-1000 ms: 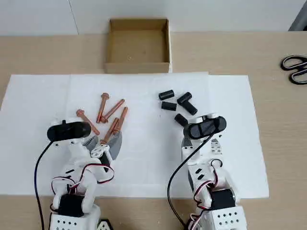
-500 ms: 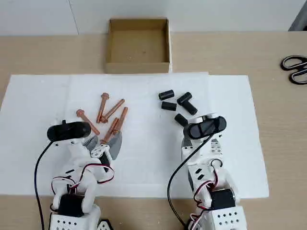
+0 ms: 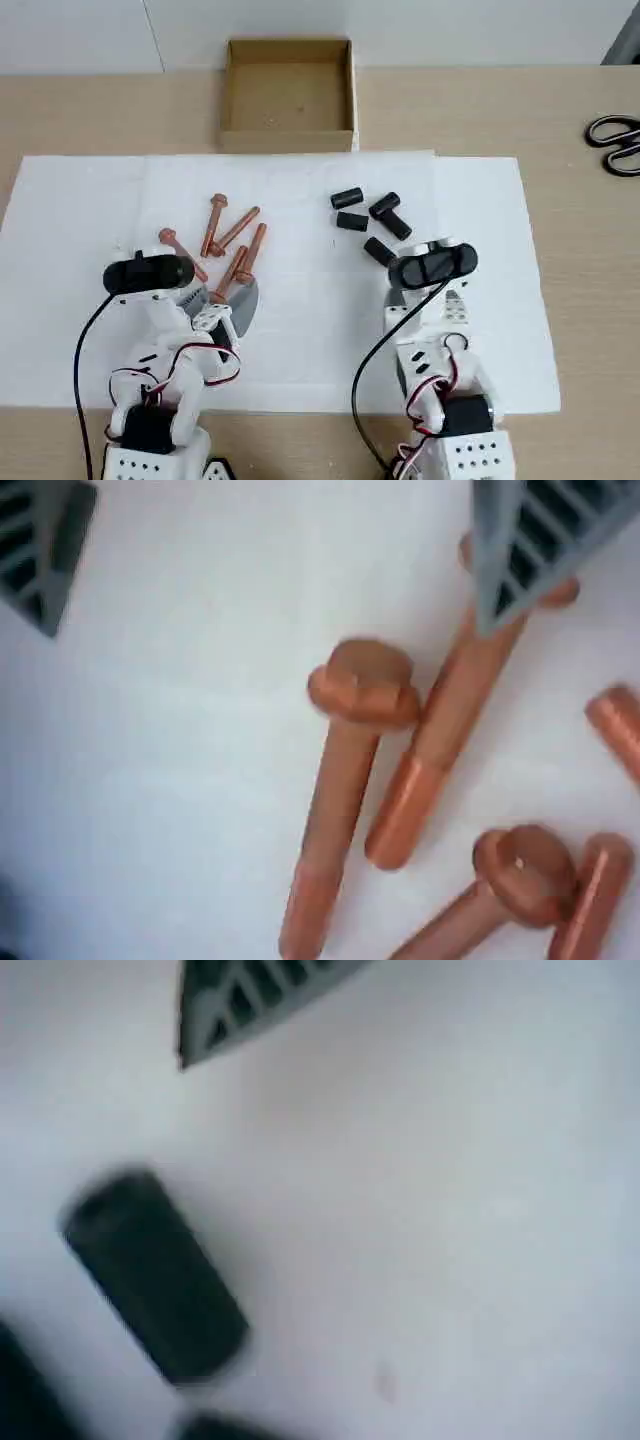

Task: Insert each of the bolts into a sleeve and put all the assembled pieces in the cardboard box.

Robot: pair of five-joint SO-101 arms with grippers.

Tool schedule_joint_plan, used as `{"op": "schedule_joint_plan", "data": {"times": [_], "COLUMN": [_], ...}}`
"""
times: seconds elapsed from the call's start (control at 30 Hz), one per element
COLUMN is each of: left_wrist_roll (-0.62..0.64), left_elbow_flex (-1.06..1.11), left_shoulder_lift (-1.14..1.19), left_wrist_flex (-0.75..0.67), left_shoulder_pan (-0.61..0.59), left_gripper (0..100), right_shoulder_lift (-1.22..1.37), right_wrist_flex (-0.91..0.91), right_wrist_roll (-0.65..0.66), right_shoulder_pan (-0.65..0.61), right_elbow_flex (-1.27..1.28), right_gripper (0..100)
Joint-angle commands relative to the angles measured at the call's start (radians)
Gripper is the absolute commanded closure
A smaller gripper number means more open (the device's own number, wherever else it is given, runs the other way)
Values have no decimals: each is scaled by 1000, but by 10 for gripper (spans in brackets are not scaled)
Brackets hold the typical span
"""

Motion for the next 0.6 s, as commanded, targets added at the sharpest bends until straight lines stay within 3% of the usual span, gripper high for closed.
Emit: {"op": "schedule_joint_plan", "data": {"times": [0.0, 0.13, 0.23, 0.4, 0.57], "left_wrist_roll": [-26, -209, -255, -255, -255], "left_elbow_flex": [-170, -317, -443, -814, -1254], "left_shoulder_lift": [-3, 20, 135, 559, 1086], "left_wrist_flex": [83, 120, 100, 167, 445], "left_shoulder_pan": [-78, -209, -292, -315, -276], "left_gripper": [746, 746, 746, 746, 746], "right_shoulder_lift": [-2, 53, 176, 595, 1147], "right_wrist_flex": [242, 415, 433, 536, 840], "right_wrist_roll": [-2, 61, 166, 184, 184], "right_shoulder_pan": [71, 137, 171, 189, 128], "right_elbow_flex": [-285, -600, -812, -1218, -1660], "right_gripper": [800, 800, 800, 800, 800]}}
